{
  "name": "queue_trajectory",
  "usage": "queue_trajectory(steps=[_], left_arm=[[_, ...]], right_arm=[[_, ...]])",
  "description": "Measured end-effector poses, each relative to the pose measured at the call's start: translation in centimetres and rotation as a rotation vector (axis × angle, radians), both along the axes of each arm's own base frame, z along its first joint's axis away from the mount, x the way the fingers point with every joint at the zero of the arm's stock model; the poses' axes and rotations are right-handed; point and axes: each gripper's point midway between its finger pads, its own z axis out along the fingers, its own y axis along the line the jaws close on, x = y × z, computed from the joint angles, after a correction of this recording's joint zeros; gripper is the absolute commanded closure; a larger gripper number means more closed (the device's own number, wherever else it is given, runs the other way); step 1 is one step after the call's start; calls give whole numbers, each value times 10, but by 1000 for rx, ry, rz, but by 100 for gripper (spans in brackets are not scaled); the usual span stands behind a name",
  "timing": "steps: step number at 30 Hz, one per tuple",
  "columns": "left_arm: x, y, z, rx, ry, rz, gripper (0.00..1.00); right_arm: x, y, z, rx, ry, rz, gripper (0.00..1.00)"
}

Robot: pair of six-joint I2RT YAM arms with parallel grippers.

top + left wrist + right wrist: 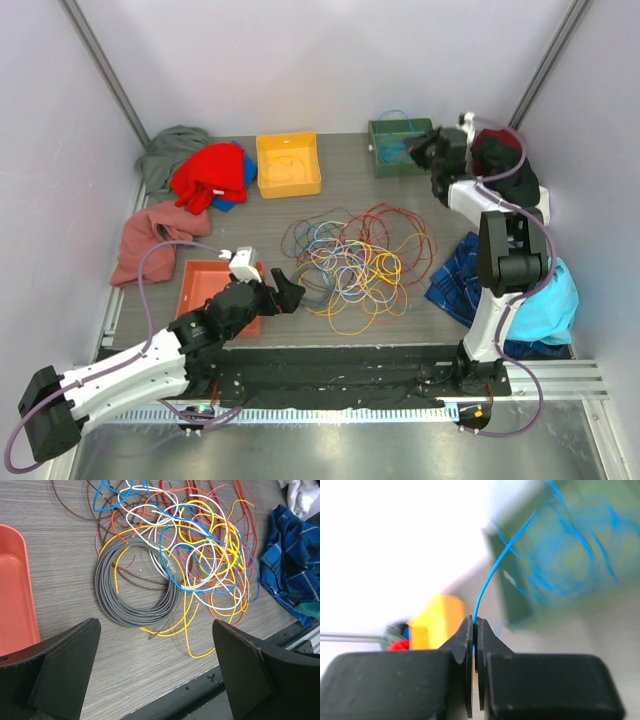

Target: Untangle the cables

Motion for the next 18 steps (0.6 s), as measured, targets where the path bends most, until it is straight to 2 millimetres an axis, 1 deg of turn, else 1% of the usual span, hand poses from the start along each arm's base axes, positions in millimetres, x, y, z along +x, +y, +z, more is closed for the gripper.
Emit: queue_trajectory(steps=[2,6,8,9,11,13,14,15,18], left_arm=[[0,0,-2,7,5,0,0],[0,-1,-3,9,7,0,0],[1,-1,-3,7,5,0,0],[1,-2,-3,6,4,0,0],[1,-2,-3,8,5,0,0],[2,-2,-4,14,6,0,0],[2,-2,-5,17,6,1,0],[2,-1,-6,23,6,3,0],[4,0,-8,41,4,4,0]], right_arm=[[19,0,50,-31,-78,1,99],[46,-4,131,-98,-202,-12,99],[62,-8,156,-133,-240,-28,99],[70,-9,162,-148,-250,-34,99],[88,-11,157,-176,-240,-43,99],[102,-12,133,-201,-195,-47,99],[107,-13,109,-214,-148,-46,99],[110,-13,91,-223,-113,-45,99],[113,-15,16,-258,45,-32,99]])
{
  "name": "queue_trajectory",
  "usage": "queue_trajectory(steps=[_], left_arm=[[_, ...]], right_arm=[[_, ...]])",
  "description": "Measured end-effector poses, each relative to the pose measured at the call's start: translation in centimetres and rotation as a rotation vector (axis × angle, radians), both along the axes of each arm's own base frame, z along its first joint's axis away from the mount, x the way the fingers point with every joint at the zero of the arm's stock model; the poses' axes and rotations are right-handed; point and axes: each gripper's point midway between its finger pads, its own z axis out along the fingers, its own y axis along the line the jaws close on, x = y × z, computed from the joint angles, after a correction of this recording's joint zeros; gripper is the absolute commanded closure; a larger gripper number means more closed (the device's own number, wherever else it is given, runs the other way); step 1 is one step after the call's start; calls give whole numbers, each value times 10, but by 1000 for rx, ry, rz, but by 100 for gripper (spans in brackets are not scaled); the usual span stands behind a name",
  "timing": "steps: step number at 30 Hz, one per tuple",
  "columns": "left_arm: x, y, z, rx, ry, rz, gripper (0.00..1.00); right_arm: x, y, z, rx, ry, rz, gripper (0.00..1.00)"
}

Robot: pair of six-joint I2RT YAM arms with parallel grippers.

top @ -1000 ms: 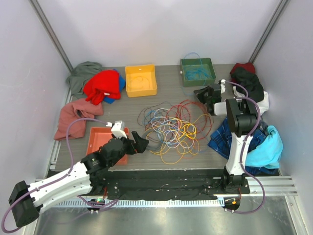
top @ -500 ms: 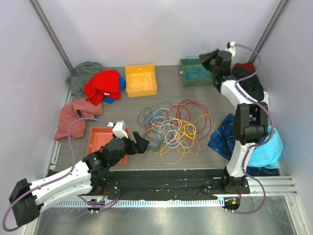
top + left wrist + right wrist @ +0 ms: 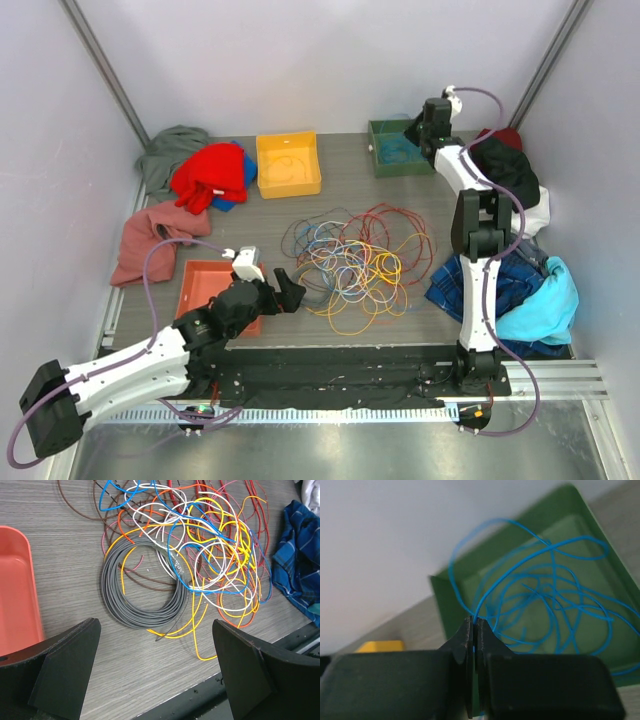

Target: Untangle the cables

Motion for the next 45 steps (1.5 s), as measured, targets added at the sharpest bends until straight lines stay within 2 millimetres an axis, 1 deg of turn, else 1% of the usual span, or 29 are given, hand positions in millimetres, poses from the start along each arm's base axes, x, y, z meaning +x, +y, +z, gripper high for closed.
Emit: queue_trajectory(steps=[1,2,3,4,5,6,7,10,12,15,19,24,26,29,31,34,37,39,41,43,45], left_arm=[[0,0,-1,6,0,1,0],[1,0,-2,11,1,1,0],[1,0,-3,16,2,0,0],[1,-1,-3,19,4,0,0],[2,-1,-3,23,6,0,0],[2,-1,-4,24,7,0,0],[2,-2,-4,27,8,-1,0],[3,-2,-4,30,8,-2,0],[3,-2,-4,30,8,-2,0],[3,-2,-4,30,9,-2,0],[3,-3,-3,24,8,-4,0],[1,-7,-1,6,11,-19,0],[0,-8,-1,0,17,-25,0],[-2,-10,-1,-15,29,-32,0],[-4,-12,-1,-22,36,-39,0],[-6,-14,-1,-31,44,-50,0],[-7,-15,3,-53,45,-50,0],[-7,-15,8,-73,36,-49,0],[-7,-15,13,-89,26,-48,0],[-7,-15,18,-102,16,-49,0],[-7,-14,22,-114,6,-48,0]], right_arm=[[-1,-1,-22,-12,47,-1,99],[-3,-2,-36,-19,77,-3,99],[-5,-3,-54,-31,118,-7,99],[-7,-4,-62,-38,138,-8,98],[-8,-5,-69,-47,157,-10,92],[-9,-6,-72,-56,166,-10,83],[-10,-7,-73,-64,171,-12,66],[-9,-9,-67,-90,168,-13,52],[-7,-10,-62,-110,158,-22,49],[-10,-11,-58,-148,160,-31,48],[-22,-1,-53,-201,204,-11,48],[-34,10,-27,-244,239,23,48],[-44,10,-21,-266,261,28,48],[-59,3,-18,-303,303,24,48],[-67,-3,-20,-327,334,16,48],[-74,-7,-31,-344,375,9,48],[-93,-11,-57,-358,456,17,48],[-100,-12,-67,-363,491,21,50],[-105,-12,-72,-363,505,25,51],[-112,-11,-72,-356,502,32,50],[-129,-8,-69,-360,496,42,50]])
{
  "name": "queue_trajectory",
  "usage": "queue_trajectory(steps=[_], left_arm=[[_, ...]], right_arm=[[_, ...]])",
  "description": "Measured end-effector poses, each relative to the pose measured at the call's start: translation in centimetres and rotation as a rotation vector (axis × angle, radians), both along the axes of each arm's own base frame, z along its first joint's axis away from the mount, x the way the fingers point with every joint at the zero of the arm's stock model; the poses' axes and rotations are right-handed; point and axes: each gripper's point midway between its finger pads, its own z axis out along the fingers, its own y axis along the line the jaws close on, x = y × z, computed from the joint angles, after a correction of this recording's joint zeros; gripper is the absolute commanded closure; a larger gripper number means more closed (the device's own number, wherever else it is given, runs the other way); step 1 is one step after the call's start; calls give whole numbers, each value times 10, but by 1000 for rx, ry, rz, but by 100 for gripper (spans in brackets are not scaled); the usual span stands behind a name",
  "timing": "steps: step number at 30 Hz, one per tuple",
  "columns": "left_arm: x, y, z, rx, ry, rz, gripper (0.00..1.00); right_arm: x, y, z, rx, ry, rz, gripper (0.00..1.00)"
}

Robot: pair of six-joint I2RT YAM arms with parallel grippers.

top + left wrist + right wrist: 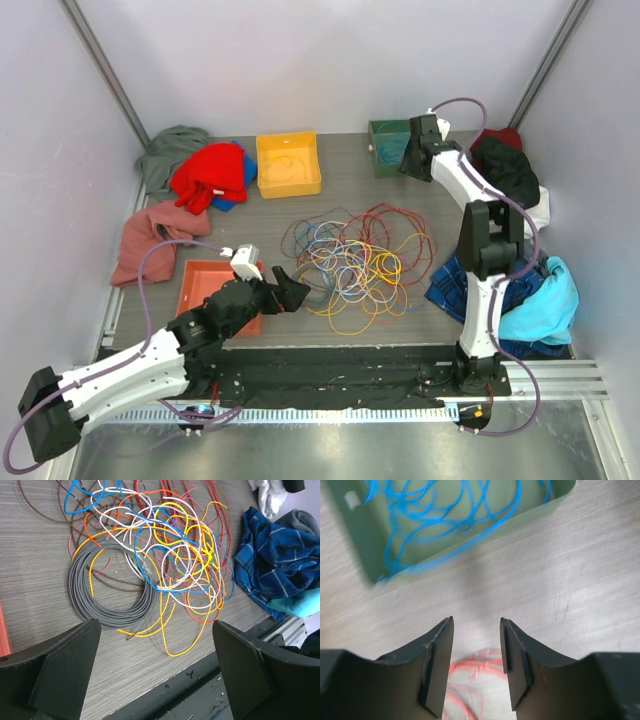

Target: Untangle the cables

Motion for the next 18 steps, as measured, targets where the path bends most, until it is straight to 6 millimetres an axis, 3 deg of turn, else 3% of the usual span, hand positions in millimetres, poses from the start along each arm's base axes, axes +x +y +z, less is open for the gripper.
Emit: queue_trajectory(steps=[3,8,9,11,13,15,18], left_arm=[[0,3,6,-12,-15,11,0],[3,10,9,-12,-30,42,0],[3,12,8,-5,-29,48,0],[3,15,4,12,-24,56,0],[3,18,2,36,-15,67,0],[4,24,2,59,-9,88,0],[7,32,8,88,-10,130,0]], right_arm=[[-33,17,29,-13,-58,41,49],[-71,69,120,-1,-278,151,48],[-82,89,134,10,-312,193,48],[-101,103,156,20,-374,224,47],[-121,107,161,9,-398,232,45],[-140,109,153,-12,-388,239,45],[-171,111,122,-53,-341,260,43]])
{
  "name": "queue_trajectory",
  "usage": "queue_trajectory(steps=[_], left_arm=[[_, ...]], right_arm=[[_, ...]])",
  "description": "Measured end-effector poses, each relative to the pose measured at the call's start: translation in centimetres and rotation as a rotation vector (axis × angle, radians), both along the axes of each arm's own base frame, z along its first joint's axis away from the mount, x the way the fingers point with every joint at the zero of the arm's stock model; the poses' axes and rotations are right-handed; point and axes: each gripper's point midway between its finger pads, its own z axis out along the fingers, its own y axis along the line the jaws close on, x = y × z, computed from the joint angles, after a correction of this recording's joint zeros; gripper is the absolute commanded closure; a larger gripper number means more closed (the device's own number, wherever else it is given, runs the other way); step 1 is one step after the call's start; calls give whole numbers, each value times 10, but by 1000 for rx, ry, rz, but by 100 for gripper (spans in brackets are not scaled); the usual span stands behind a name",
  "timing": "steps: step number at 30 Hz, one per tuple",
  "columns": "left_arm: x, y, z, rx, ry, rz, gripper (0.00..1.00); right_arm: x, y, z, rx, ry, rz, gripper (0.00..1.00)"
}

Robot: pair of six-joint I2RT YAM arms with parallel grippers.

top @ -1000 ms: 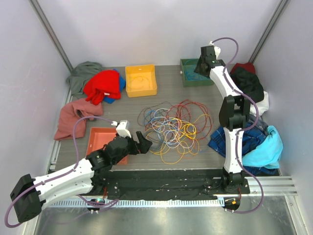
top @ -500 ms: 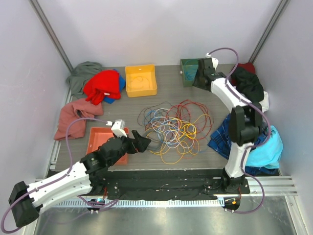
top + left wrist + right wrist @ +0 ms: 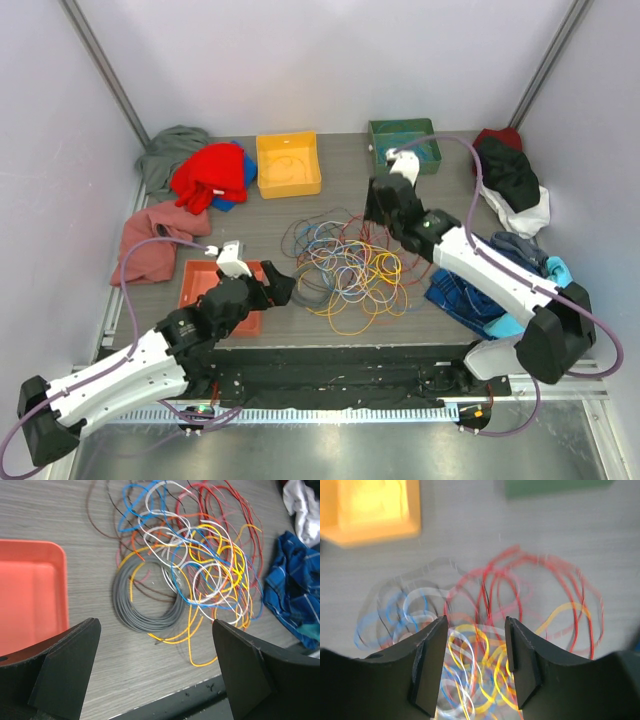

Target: Untangle the cables

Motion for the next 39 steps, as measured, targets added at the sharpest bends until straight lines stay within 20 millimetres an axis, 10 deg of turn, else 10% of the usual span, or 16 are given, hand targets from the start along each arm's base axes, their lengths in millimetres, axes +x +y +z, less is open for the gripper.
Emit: queue_trajectory(steps=[7,19,39], left_arm=[[6,16,8,80,12,77,0],[7,23,0,186,67,101,0],[3,4,-18,197,132,24,0]], right_arm=[[-61,-17,-74,-31,123,51,42],[-79,-16,-100,-9,178,95,45],[-117,-72,-173,-93,318,-136,45]])
